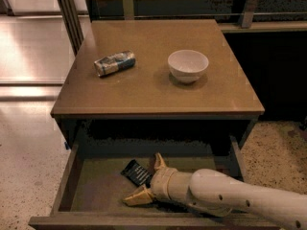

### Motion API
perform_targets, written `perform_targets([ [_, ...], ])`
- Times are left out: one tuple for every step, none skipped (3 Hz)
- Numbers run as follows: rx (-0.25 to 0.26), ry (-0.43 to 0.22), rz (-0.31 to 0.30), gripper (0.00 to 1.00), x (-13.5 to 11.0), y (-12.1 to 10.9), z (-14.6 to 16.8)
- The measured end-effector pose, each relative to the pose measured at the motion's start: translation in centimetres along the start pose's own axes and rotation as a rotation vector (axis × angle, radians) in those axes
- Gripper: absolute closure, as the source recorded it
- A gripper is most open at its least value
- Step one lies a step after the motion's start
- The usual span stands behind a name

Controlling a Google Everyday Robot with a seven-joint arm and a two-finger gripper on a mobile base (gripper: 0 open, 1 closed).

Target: Pick rxbar blueberry from top drawer and place on counter

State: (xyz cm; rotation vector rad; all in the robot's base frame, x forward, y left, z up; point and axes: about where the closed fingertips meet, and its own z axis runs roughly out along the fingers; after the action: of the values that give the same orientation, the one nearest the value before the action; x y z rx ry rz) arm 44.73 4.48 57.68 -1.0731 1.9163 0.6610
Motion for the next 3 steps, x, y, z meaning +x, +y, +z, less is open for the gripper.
perform_targets([
  [0.0,0.0,0.0,0.65,0.0,0.0,0.0],
  [0.0,0.0,0.0,0.88,0.0,0.0,0.0],
  [0.0,0.0,0.0,1.0,-0.01,0.01,-0.01],
])
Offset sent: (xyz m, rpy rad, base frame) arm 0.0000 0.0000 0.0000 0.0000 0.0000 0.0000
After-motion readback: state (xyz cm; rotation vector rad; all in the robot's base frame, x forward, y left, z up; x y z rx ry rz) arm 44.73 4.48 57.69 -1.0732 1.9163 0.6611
